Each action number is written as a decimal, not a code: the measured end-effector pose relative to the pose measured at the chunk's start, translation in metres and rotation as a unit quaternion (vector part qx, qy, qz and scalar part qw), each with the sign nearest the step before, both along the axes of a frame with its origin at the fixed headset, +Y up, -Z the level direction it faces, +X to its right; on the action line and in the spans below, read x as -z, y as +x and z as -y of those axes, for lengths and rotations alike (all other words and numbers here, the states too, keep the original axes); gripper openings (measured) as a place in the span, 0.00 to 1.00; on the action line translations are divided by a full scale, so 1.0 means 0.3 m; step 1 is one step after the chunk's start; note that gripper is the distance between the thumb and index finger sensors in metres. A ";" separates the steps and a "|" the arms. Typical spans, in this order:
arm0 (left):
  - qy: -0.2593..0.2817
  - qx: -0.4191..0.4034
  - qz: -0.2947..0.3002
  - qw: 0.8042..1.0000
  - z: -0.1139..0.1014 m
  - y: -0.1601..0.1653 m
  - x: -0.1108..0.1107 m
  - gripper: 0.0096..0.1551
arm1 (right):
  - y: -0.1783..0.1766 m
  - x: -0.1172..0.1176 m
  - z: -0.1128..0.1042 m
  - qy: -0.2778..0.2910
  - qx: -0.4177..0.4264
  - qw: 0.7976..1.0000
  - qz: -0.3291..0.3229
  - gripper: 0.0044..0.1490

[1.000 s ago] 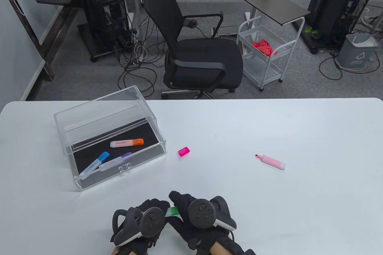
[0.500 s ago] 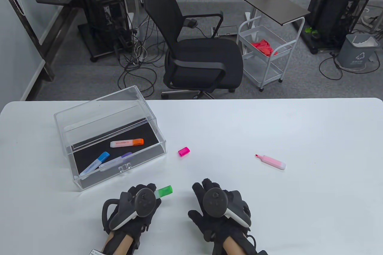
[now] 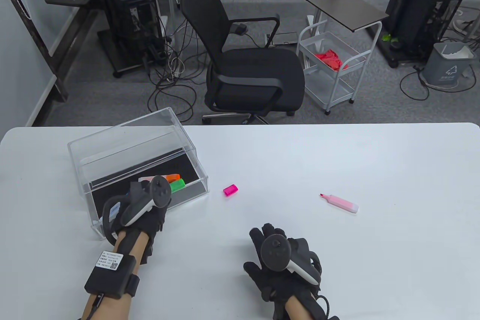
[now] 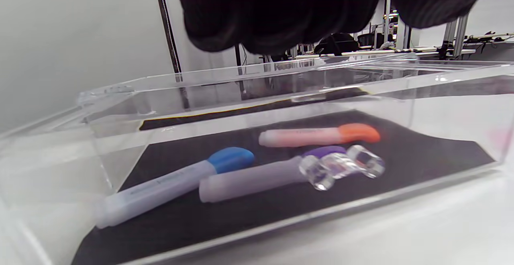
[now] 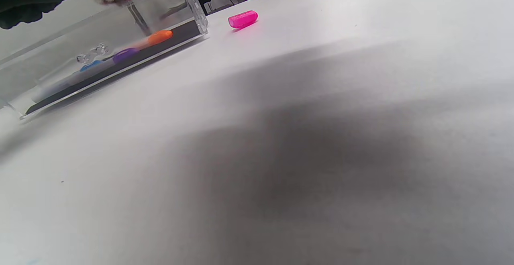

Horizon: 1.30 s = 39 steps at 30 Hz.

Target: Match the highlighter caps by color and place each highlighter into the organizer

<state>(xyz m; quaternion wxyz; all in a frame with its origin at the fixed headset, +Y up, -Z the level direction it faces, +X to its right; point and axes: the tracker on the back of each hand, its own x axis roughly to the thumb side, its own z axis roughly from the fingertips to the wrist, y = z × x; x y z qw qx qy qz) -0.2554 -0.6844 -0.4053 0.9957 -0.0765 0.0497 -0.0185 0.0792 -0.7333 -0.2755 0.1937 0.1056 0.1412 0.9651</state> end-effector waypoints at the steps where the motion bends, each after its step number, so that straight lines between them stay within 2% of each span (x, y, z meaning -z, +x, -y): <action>1: -0.004 0.003 -0.010 1.000 0.003 -0.025 0.023 0.39 | 0.004 0.002 0.000 0.000 0.002 1.000 0.001 0.52; 9: -0.049 -0.028 -0.054 0.997 0.033 -0.130 0.112 0.46 | 0.024 0.024 0.030 -0.027 0.002 1.000 0.014 0.51; 16: -0.035 -0.052 -0.044 0.997 0.024 -0.148 0.106 0.48 | 0.023 0.025 0.037 -0.032 -0.005 0.999 0.017 0.51; 21: -0.014 -0.035 -0.018 0.999 -0.026 -0.129 0.048 0.51 | 0.005 0.018 0.032 -0.027 -0.010 1.000 0.011 0.52; 27: 0.007 -0.038 0.005 0.999 -0.091 -0.087 -0.060 0.52 | -0.004 0.017 0.034 -0.020 -0.025 0.999 0.015 0.52; 32: 0.011 -0.053 0.029 0.998 -0.091 -0.035 -0.164 0.53 | 0.006 0.019 0.035 -0.005 -0.051 0.998 0.041 0.51; 39: 0.022 -0.066 0.047 0.996 -0.076 0.009 -0.291 0.53 | -0.001 0.024 0.043 0.000 -0.060 0.997 0.041 0.51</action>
